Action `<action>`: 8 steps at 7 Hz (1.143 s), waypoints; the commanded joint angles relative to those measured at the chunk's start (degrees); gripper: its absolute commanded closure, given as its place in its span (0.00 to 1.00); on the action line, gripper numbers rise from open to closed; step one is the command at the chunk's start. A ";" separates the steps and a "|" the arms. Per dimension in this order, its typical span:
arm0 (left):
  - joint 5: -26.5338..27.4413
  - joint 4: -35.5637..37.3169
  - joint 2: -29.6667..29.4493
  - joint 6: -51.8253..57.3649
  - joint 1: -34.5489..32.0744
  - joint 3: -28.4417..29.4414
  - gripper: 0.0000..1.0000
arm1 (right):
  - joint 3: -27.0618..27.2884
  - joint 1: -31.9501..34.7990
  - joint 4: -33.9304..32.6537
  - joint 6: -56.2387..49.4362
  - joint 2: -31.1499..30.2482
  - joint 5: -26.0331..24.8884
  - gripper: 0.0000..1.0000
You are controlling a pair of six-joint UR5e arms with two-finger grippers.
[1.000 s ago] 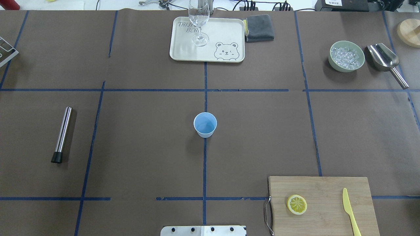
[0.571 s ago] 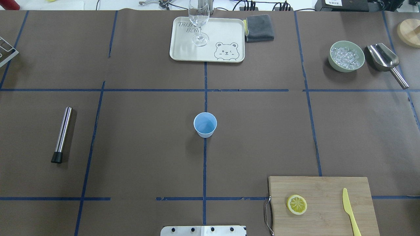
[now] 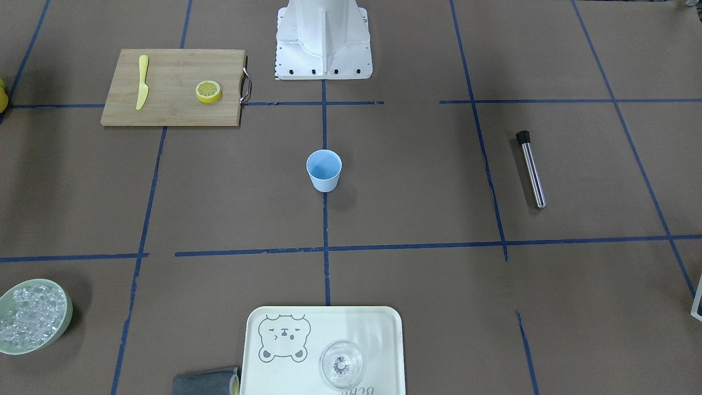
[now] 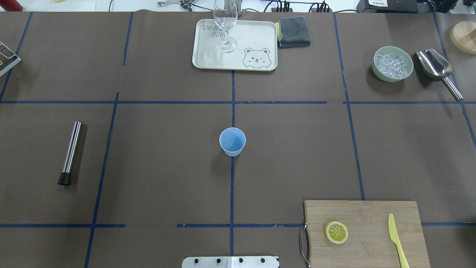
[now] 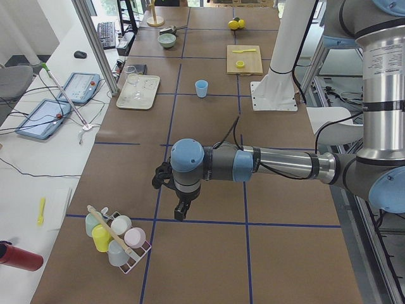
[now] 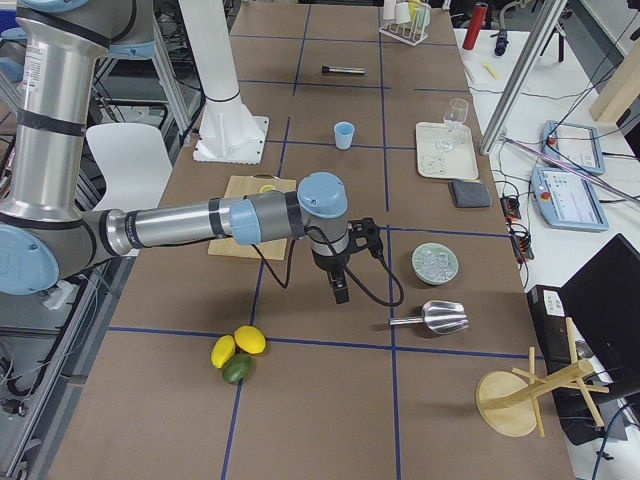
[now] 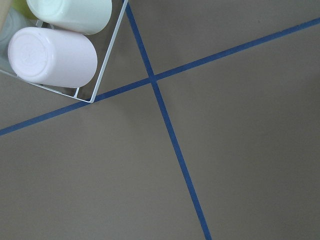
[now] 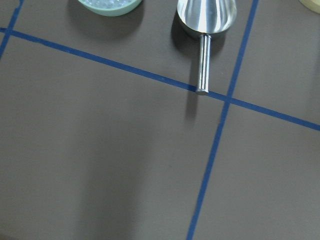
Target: Squeeze lemon into cup
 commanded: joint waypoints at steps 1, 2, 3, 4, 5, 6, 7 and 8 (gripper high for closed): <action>-0.13 -0.07 0.05 0.00 0.09 0.04 0.00 | 0.87 -12.05 8.83 18.04 4.42 0.51 0.00; -0.13 -0.24 0.05 0.00 0.09 0.04 0.00 | 3.84 -19.59 8.77 24.77 4.62 -2.27 0.00; -0.21 -0.24 0.05 0.00 0.09 0.04 0.00 | 7.18 -24.02 8.68 29.62 4.71 -3.69 0.00; -0.21 -0.24 0.05 0.00 0.09 0.04 0.00 | 12.52 -30.59 8.68 39.85 4.37 -7.54 0.00; -0.21 -0.16 0.05 0.00 0.09 0.04 0.00 | 16.66 -39.18 8.68 49.78 4.28 -13.58 0.00; -0.21 -0.15 0.05 0.00 0.09 0.04 0.00 | 19.57 -49.10 8.68 59.98 4.36 -22.34 0.00; -0.21 -0.15 0.05 0.00 0.09 0.04 0.00 | 21.17 -57.81 8.68 68.78 4.36 -30.35 0.00; -0.21 -0.15 0.05 0.00 0.09 -0.04 0.00 | 21.27 -64.95 8.59 75.05 4.36 -36.95 0.00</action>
